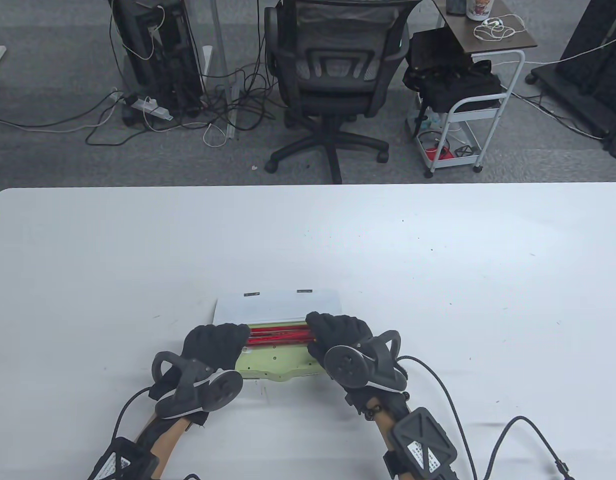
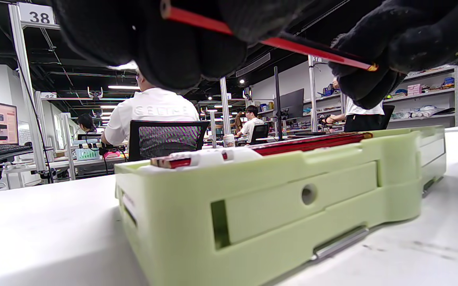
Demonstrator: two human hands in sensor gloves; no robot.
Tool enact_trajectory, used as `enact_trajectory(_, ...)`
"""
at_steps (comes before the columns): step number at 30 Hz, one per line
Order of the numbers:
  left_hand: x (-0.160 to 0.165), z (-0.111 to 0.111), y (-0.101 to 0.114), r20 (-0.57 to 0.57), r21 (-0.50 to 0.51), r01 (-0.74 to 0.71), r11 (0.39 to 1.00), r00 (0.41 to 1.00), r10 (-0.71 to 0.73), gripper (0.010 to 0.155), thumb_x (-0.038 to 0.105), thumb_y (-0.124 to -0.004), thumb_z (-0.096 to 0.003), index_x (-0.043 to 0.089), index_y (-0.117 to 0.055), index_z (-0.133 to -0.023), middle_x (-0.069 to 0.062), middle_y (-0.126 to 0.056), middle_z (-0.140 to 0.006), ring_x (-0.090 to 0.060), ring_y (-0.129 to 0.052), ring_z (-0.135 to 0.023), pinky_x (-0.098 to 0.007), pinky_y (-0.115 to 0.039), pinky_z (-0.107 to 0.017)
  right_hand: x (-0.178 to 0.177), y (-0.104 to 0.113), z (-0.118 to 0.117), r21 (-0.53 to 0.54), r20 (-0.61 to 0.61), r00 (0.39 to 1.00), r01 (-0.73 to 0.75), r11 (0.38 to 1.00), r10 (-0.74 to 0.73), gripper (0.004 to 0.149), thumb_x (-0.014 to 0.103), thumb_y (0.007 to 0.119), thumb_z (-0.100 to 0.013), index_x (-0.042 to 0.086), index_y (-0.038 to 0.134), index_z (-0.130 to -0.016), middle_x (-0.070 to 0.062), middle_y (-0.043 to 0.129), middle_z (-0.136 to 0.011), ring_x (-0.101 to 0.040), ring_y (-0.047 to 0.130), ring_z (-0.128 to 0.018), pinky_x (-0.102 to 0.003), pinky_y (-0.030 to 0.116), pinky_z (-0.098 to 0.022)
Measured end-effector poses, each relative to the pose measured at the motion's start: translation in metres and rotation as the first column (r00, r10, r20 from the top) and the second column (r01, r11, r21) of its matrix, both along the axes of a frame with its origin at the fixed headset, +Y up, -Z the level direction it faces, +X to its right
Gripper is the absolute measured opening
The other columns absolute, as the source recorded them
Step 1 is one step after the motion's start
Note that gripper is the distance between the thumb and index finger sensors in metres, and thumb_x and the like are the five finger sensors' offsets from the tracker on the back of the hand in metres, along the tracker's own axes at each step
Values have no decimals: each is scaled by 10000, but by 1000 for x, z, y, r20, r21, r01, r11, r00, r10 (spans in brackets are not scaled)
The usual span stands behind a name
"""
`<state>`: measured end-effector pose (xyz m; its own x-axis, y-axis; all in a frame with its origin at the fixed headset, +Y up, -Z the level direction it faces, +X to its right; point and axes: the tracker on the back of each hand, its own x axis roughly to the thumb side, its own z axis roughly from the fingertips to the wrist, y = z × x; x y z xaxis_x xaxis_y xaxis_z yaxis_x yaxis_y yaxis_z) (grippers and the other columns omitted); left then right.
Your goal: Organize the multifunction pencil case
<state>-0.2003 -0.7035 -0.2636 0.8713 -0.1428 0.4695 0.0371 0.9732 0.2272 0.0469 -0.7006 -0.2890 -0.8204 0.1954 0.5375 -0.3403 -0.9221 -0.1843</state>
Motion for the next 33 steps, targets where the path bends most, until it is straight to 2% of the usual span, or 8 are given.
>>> enact_trajectory(16,2,1,-1,18,-5,-9,1000,1000,9,493,214,-668,-588,182,-512,-1055,-74,-762,-1021,-310,-874,-837,-635,-718,-677,-3,2,1,3,6,999,-47,999,47,445,323,794,-457,151,831,-865,-106,943,-738,-322,1003,-611,-530,846,-537)
enact_trajectory(20,-5,-2,0,3,-38,-63,997,998,63,548,290,-684,-591,166,-486,-1087,-91,-749,-1058,-344,-858,-897,-649,-695,-695,0,3,0,7,24,999,-47,999,47,437,317,792,-456,165,833,-863,-102,939,-744,-323,999,-620,-533,842,-542)
enact_trajectory(24,-26,-11,-2,-75,-130,-190,973,981,182,621,363,-698,-586,135,-469,-1116,-146,-716,-1109,-419,-806,-969,-687,-658,-698,10,3,-4,1,54,998,-45,999,45,433,315,792,-455,173,835,-862,-101,937,-749,-328,996,-628,-535,839,-546)
enact_trajectory(29,-55,-22,-8,-174,-222,-253,942,960,218,798,517,-682,-549,91,-397,-1160,-228,-612,-1182,-524,-694,-1038,-734,-601,-700,24,4,-10,-44,82,996,-38,998,41,432,312,796,-454,177,837,-862,-105,931,-762,-339,987,-645,-545,830,-555)
enact_trajectory(33,-70,-29,-15,-213,-315,-314,896,943,256,919,586,-684,-513,62,-326,-1179,-281,-521,-1221,-581,-613,-1068,-762,-559,-699,30,4,-12,-78,98,995,-30,996,38,432,311,798,-454,178,839,-862,-107,930,-766,-340,987,-649,-548,826,-559)
